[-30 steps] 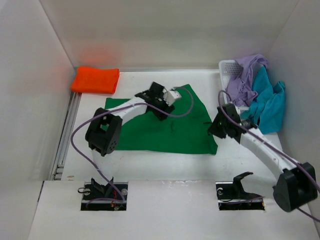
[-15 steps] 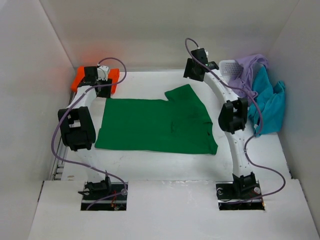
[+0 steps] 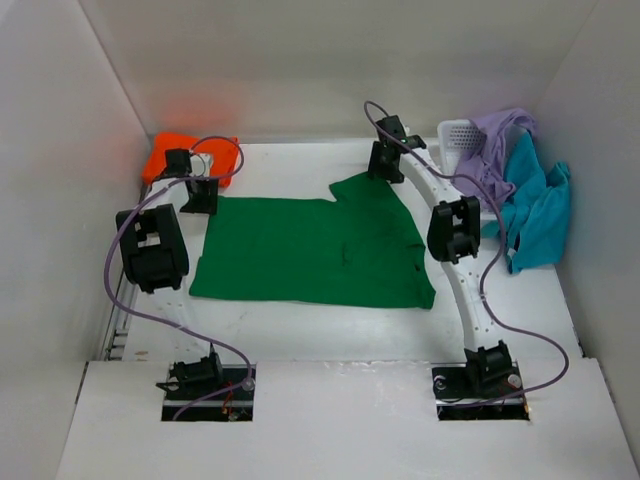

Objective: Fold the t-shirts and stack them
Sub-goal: Grap the side of the flattened tshirt furthest away from the robot with both arms

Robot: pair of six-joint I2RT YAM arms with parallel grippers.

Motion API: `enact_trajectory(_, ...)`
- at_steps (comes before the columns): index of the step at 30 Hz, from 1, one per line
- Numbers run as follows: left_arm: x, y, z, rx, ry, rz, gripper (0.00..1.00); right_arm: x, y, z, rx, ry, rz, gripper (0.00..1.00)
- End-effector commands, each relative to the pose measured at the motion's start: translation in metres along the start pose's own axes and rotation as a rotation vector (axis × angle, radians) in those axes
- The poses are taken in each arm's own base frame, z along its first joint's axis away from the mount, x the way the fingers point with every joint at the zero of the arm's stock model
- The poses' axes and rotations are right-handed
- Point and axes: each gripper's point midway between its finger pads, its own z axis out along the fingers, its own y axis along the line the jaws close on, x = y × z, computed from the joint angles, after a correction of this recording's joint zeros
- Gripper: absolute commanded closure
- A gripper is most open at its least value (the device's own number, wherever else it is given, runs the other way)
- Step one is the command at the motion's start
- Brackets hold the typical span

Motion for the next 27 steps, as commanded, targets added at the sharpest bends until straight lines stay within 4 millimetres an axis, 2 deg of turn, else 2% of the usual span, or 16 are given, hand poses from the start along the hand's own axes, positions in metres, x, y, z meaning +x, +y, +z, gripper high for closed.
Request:
enact_trajectory(1,-0.022,0.018,-0.061,-0.033,-0.125,-0.038,0.42,-0.035,-0.010,-0.075,0.014,-0.103,0.023,0.36)
enact_trajectory(3,-0.008,0.025,-0.090,-0.038,-0.121,-0.008,0.39,-0.045,-0.022,-0.120,0.011,-0.190,0.049,0.35)
enact_trajectory(4,0.006,0.028,-0.102,-0.032,-0.093,0.012,0.38,-0.044,-0.032,-0.149,0.002,-0.239,0.069,0.34)
enact_trajectory(5,0.024,0.029,-0.111,-0.022,-0.049,0.029,0.38,-0.038,-0.042,-0.169,0.002,-0.266,0.088,0.34)
enact_trajectory(6,0.042,0.028,-0.116,-0.007,0.004,0.035,0.38,-0.026,-0.054,-0.186,0.005,-0.275,0.104,0.33)
enact_trajectory(8,0.090,0.018,-0.123,0.052,0.138,0.039,0.40,0.026,-0.082,-0.204,0.030,-0.212,0.140,0.32)
enact_trajectory(9,0.116,0.009,-0.127,0.098,0.209,0.029,0.41,0.051,-0.093,-0.208,0.043,-0.172,0.149,0.32)
enact_trajectory(10,0.136,0.000,-0.129,0.138,0.259,0.018,0.42,0.092,-0.108,-0.210,0.063,-0.107,0.160,0.31)
enact_trajectory(11,0.148,-0.006,-0.129,0.160,0.285,0.009,0.42,0.108,-0.113,-0.211,0.071,-0.079,0.162,0.31)
enact_trajectory(12,0.156,-0.010,-0.128,0.172,0.300,-0.001,0.42,0.147,-0.117,-0.213,0.074,-0.022,0.167,0.30)
enact_trajectory(14,0.167,-0.018,-0.124,0.187,0.324,-0.010,0.43,0.197,-0.124,-0.214,0.081,0.050,0.197,0.30)
enact_trajectory(17,0.168,-0.032,-0.112,0.204,0.341,0.002,0.43,0.253,-0.126,-0.213,0.064,0.143,0.250,0.30)
enact_trajectory(19,0.171,-0.035,-0.101,0.197,0.361,0.015,0.43,0.272,-0.124,-0.211,0.047,0.171,0.294,0.30)
enact_trajectory(21,0.180,-0.035,-0.091,0.189,0.397,0.007,0.44,0.283,-0.122,-0.207,0.035,0.189,0.327,0.33)
enact_trajectory(25,0.192,-0.040,-0.078,0.206,0.436,-0.021,0.48,0.290,-0.121,-0.202,0.037,0.210,0.348,0.32)
enact_trajectory(27,0.192,-0.044,-0.074,0.217,0.433,-0.027,0.58,0.289,-0.120,-0.201,0.042,0.221,0.334,0.37)
